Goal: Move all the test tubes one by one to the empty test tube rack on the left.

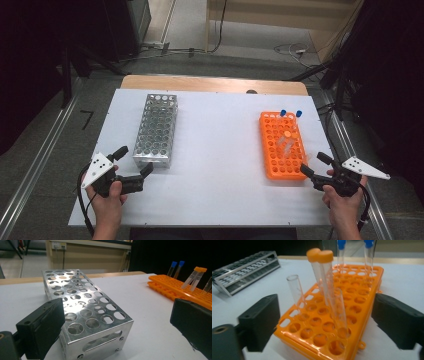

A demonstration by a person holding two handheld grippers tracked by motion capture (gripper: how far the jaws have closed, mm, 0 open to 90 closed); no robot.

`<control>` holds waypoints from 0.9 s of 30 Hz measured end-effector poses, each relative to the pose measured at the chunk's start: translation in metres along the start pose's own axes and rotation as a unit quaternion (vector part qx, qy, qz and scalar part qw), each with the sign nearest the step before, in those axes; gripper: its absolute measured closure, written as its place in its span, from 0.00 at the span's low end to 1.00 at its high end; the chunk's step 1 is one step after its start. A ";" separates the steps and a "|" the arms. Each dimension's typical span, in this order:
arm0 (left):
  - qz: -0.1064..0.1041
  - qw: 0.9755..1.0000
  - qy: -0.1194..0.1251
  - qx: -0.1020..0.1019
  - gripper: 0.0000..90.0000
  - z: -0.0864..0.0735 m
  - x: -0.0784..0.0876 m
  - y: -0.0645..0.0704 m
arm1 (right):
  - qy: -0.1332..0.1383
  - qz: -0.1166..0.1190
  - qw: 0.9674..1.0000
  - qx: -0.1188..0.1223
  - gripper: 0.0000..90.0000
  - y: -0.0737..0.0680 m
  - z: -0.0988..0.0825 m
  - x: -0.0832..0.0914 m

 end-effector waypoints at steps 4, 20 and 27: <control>-0.003 1.000 -0.004 -0.001 0.00 0.001 -0.002 0.002 | -0.013 -0.019 1.000 -0.009 0.27 0.006 -0.003 -0.005; -0.005 1.000 -0.006 -0.009 0.00 0.006 -0.002 0.010 | -0.040 -0.061 0.997 0.017 0.71 0.010 -0.015 -0.019; -0.011 1.000 -0.009 -0.011 0.00 0.007 -0.004 0.014 | -0.036 -0.078 0.996 0.037 0.79 0.011 -0.017 -0.022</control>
Point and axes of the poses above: each handheld gripper's, and its own axes: x roughly backward along the jaws, z roughly out of its top, y roughly to its right, the point moved 3 cm from there along -x, roughly forward along the jaws, and after that the axes turned 15 degrees about -x, right-handed, at the moved point
